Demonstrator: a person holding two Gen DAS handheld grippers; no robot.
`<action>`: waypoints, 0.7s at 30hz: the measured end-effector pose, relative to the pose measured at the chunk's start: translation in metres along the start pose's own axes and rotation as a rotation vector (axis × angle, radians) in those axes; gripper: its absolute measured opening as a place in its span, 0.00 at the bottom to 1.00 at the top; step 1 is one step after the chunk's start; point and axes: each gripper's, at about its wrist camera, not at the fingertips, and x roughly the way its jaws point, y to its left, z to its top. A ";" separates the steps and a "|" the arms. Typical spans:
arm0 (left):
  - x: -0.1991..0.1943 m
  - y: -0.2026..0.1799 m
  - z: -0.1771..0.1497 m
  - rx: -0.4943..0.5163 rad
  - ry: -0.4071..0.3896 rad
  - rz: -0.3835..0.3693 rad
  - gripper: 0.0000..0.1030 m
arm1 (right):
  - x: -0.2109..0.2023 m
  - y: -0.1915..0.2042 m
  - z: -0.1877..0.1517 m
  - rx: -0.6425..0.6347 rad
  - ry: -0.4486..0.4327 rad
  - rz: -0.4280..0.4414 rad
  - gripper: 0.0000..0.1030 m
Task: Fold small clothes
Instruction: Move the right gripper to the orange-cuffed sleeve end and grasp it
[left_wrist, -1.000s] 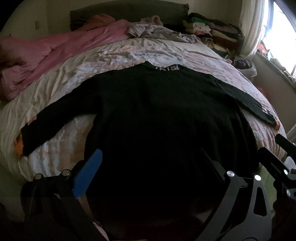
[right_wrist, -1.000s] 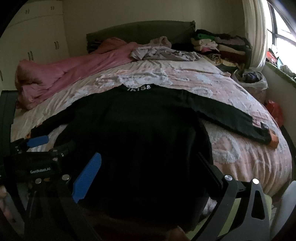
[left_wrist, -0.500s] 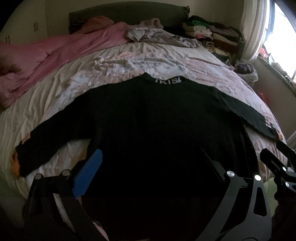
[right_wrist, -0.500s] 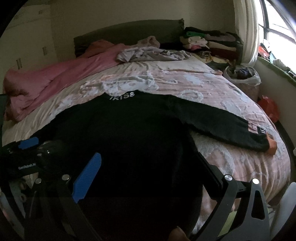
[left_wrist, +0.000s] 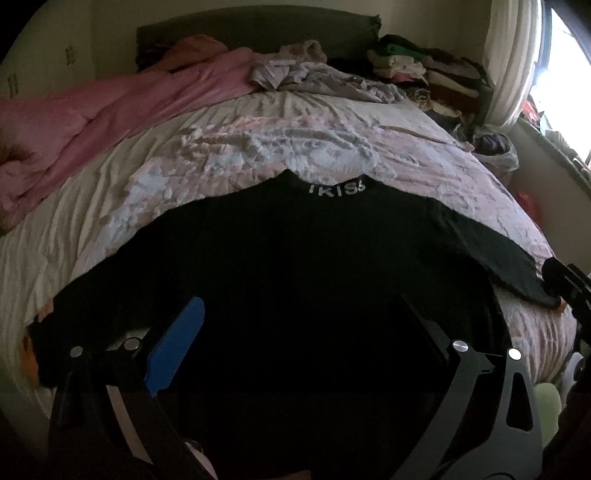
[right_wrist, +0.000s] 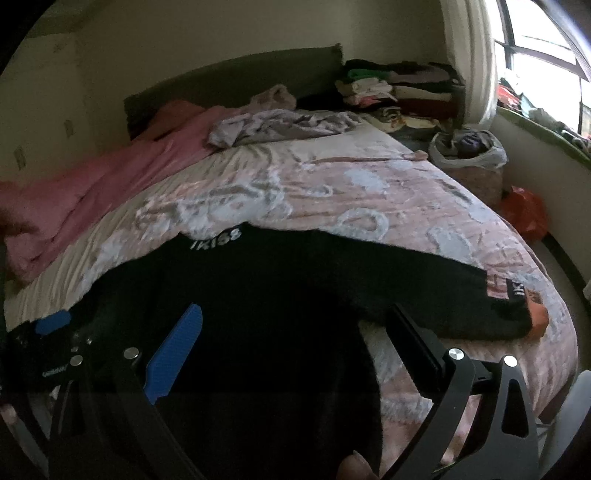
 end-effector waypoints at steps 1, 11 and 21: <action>0.002 -0.001 0.005 -0.001 0.002 0.000 0.91 | 0.002 -0.002 0.003 0.002 0.003 -0.004 0.96; 0.017 -0.012 0.038 -0.010 0.009 -0.025 0.91 | 0.013 -0.023 0.036 0.065 -0.024 -0.045 0.96; 0.033 -0.032 0.075 0.007 -0.003 -0.058 0.91 | 0.021 -0.063 0.070 0.140 -0.081 -0.129 0.96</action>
